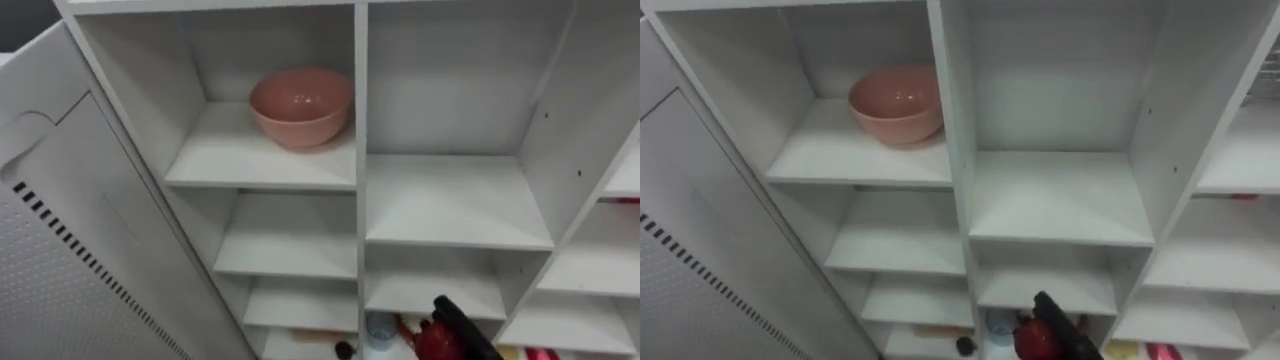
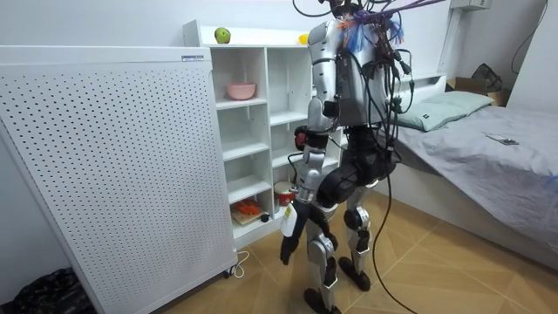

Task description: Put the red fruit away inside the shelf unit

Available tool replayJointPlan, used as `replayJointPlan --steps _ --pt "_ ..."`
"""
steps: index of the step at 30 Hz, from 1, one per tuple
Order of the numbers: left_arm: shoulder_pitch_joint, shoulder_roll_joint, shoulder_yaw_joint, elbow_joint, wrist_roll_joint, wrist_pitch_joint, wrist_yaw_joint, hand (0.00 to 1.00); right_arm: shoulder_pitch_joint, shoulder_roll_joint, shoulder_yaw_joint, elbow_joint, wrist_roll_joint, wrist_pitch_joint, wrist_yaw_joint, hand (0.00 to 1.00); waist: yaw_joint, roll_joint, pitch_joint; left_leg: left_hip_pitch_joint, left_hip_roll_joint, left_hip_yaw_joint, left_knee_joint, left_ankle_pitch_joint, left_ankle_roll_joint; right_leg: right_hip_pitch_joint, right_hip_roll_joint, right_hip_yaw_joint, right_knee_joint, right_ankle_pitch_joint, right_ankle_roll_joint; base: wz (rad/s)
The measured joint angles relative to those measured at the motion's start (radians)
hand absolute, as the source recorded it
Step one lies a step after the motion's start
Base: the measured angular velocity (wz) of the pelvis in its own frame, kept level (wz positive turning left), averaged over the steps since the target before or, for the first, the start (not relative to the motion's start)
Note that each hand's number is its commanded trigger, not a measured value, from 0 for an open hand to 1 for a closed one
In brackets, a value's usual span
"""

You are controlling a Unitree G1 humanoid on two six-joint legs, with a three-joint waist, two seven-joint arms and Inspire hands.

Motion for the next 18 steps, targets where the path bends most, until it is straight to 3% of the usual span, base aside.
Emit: replayJointPlan --steps 6,8,13,18 --pt "-0.003 -0.008 -0.049 -0.012 -0.015 0.001 -0.011 0.00 -0.041 -0.004 -0.050 0.002 0.195 -0.014 -0.004 1.00 0.012 0.014 -0.0009 -0.117 -0.011 0.005 0.064 0.000 0.000 -0.134 -0.018 0.019 0.093 -0.017 -0.008 0.01" --pt "-0.022 -0.017 -0.049 -0.014 -0.016 0.001 -0.014 0.00 -0.077 -0.006 -0.076 0.003 0.238 -0.029 -0.003 1.00 0.033 0.016 -0.0010 -0.154 -0.015 0.013 0.083 -0.001 0.000 -0.183 -0.025 0.031 0.127 -0.021 -0.012 -0.02" --pt "-0.046 -0.021 -0.049 -0.017 -0.035 -0.006 -0.011 0.00 -0.134 -0.008 -0.098 0.004 0.280 -0.042 0.011 1.00 0.050 0.018 -0.0020 -0.198 -0.016 0.018 0.110 -0.001 -0.004 -0.234 -0.028 0.039 0.165 -0.029 -0.020 0.00" --pt "-0.045 -0.026 -0.049 -0.028 -0.033 -0.007 -0.003 0.00 -0.193 -0.039 -0.136 0.004 0.347 -0.049 0.016 1.00 0.060 0.018 -0.0023 -0.235 -0.017 0.026 0.124 0.000 -0.004 -0.275 -0.033 0.051 0.183 -0.029 -0.020 0.00"
